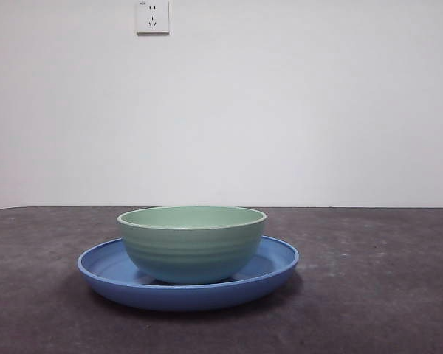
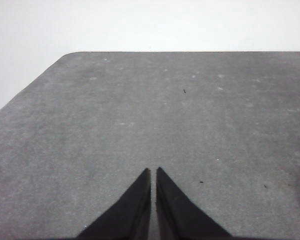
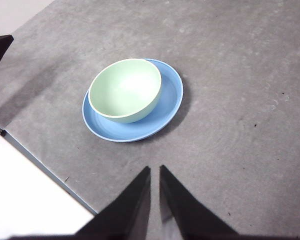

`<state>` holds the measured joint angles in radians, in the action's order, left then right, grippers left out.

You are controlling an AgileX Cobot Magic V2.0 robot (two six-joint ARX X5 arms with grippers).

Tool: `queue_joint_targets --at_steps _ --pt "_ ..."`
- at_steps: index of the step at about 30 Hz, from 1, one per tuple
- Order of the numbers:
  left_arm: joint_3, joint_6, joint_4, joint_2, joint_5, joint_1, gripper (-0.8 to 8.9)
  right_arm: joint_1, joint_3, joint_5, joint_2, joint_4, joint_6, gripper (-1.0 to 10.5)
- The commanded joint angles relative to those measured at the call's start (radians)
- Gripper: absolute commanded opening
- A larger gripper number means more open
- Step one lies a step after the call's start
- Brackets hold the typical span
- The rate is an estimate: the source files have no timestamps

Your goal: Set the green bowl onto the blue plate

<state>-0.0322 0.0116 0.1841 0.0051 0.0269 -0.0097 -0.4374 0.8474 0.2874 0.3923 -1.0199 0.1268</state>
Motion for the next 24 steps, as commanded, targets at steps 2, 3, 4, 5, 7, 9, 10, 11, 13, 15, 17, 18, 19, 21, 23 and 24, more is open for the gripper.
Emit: queue_joint_targets --at_steps 2,3,4,5,7,9,10,11,13,15,17,18,19,21,23,24 --pt "0.020 -0.005 0.005 -0.002 0.000 -0.002 0.19 0.002 0.006 0.000 -0.010 0.014 -0.004 0.3" --pt "0.021 -0.005 0.005 -0.002 0.000 -0.002 0.19 0.015 0.006 0.000 -0.019 0.018 -0.004 0.3" --pt "0.020 -0.005 0.005 -0.002 0.000 -0.002 0.19 0.030 0.004 0.002 -0.030 0.023 -0.004 0.3" --pt "0.021 -0.005 0.005 -0.002 0.000 -0.002 0.19 0.052 0.002 -0.002 -0.045 0.027 -0.022 0.3" --pt "0.021 -0.005 0.005 -0.002 0.000 -0.002 0.19 0.108 -0.016 -0.036 -0.080 0.086 -0.104 0.3" --pt "0.021 -0.005 0.005 -0.002 0.000 -0.002 0.19 0.175 -0.060 -0.066 -0.130 0.196 -0.111 0.3" --pt "0.020 -0.005 0.005 -0.002 0.000 -0.002 0.19 0.203 -0.089 -0.072 -0.153 0.251 -0.115 0.3" --pt "0.021 -0.005 0.005 -0.002 0.000 -0.002 0.19 0.235 -0.132 -0.082 -0.181 0.320 -0.117 0.3" --pt "0.020 -0.005 0.005 -0.002 0.000 -0.002 0.19 0.290 -0.225 -0.119 -0.232 0.440 -0.117 0.3" --pt "0.020 -0.005 0.005 -0.002 0.000 -0.002 0.19 0.340 -0.323 -0.181 -0.276 0.528 -0.113 0.3" --pt "0.020 -0.005 0.005 -0.002 0.000 -0.002 0.19 0.389 -0.425 -0.241 -0.312 0.613 -0.112 0.3" --pt "0.020 -0.005 0.005 -0.002 0.000 -0.002 0.19 0.409 -0.472 -0.257 -0.323 0.658 -0.113 0.3" --pt "0.020 -0.005 0.005 -0.002 0.000 -0.002 0.19 0.426 -0.510 -0.268 -0.331 0.696 -0.113 0.3" --pt "0.020 -0.005 0.005 -0.002 0.000 -0.002 0.19 0.454 -0.582 -0.270 -0.341 0.770 -0.113 0.3" --pt "0.020 -0.005 0.005 -0.002 0.000 -0.002 0.19 0.477 -0.650 -0.269 -0.344 0.845 -0.113 0.3" --pt "0.020 -0.005 0.005 -0.002 0.000 -0.002 0.19 0.484 -0.674 -0.269 -0.344 0.873 -0.113 0.3"
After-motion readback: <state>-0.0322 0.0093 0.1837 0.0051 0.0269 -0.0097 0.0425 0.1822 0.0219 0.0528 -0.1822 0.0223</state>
